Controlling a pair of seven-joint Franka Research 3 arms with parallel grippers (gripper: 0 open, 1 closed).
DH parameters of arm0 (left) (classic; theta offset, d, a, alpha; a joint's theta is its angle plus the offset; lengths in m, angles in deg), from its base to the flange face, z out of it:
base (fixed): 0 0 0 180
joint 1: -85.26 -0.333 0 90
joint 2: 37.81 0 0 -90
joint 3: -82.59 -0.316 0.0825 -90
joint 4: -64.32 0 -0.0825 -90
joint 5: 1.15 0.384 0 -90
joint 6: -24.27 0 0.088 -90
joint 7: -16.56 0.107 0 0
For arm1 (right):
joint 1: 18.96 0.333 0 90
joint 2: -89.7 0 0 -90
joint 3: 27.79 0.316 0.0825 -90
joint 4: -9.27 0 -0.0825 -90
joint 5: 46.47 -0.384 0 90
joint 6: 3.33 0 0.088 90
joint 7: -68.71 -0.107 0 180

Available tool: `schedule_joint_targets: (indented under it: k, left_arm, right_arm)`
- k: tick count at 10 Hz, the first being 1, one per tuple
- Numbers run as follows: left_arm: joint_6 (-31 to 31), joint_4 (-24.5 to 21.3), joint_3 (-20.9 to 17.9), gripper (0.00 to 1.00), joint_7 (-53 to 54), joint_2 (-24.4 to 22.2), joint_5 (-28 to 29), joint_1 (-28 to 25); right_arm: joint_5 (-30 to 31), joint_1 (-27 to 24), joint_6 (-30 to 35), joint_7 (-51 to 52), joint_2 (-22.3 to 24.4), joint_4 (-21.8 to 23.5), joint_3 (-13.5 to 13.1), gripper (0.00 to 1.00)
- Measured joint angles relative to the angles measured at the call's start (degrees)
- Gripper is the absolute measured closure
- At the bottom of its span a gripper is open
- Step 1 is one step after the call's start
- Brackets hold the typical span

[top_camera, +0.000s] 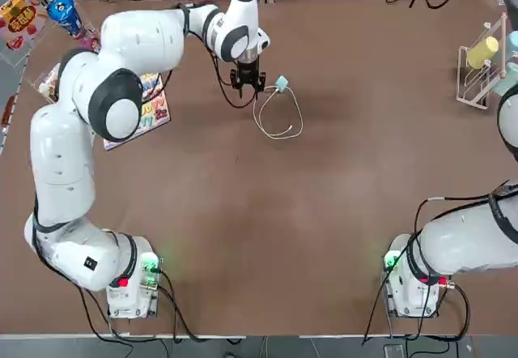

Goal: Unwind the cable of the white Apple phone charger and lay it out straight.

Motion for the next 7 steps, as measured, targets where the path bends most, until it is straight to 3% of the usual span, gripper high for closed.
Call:
schedule_joint_targets:
  k: [7]
  left_arm:
    - [-3.3, 0.1, -0.2, 0.41, -3.0, 4.9, 2.4, 1.2]
  right_arm:
    - [0.0, 2.1, -0.4, -3.8, -1.6, 0.0, 0.0, 0.0]
